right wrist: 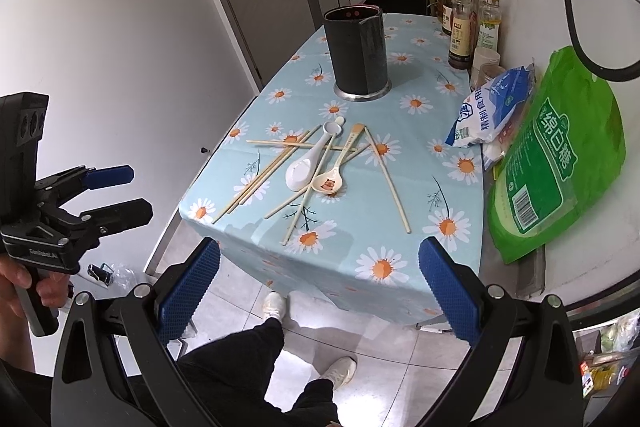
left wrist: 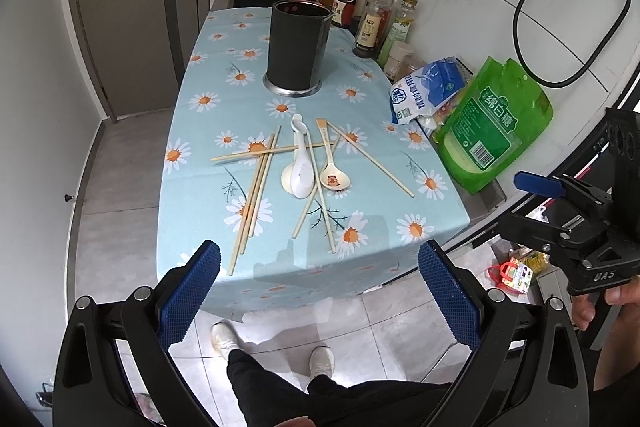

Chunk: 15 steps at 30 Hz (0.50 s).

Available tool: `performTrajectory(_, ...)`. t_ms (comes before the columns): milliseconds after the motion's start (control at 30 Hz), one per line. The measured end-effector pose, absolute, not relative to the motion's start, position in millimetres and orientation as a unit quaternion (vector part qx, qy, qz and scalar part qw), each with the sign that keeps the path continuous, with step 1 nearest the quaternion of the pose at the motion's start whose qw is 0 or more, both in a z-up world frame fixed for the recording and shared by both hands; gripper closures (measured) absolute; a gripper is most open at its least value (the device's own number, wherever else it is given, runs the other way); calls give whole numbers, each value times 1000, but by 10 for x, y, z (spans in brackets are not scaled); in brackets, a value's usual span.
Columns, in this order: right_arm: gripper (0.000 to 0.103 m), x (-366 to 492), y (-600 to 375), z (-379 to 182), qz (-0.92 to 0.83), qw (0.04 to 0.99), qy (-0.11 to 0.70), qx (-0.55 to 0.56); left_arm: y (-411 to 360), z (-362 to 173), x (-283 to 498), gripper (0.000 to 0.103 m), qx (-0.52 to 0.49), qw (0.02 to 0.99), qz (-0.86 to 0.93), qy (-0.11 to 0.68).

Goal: Organize utensils

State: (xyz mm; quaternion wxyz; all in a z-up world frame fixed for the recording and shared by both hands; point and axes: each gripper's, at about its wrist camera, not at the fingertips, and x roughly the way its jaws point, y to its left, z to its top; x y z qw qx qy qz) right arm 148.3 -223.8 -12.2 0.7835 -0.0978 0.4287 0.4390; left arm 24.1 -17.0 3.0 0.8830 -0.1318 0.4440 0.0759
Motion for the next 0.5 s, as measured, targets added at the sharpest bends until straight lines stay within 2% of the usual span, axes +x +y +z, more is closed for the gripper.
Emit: performTrajectory(500,4,2003,-1936,-269,432,774,447,-123,-79,-114,540,7,-143,875,60,458)
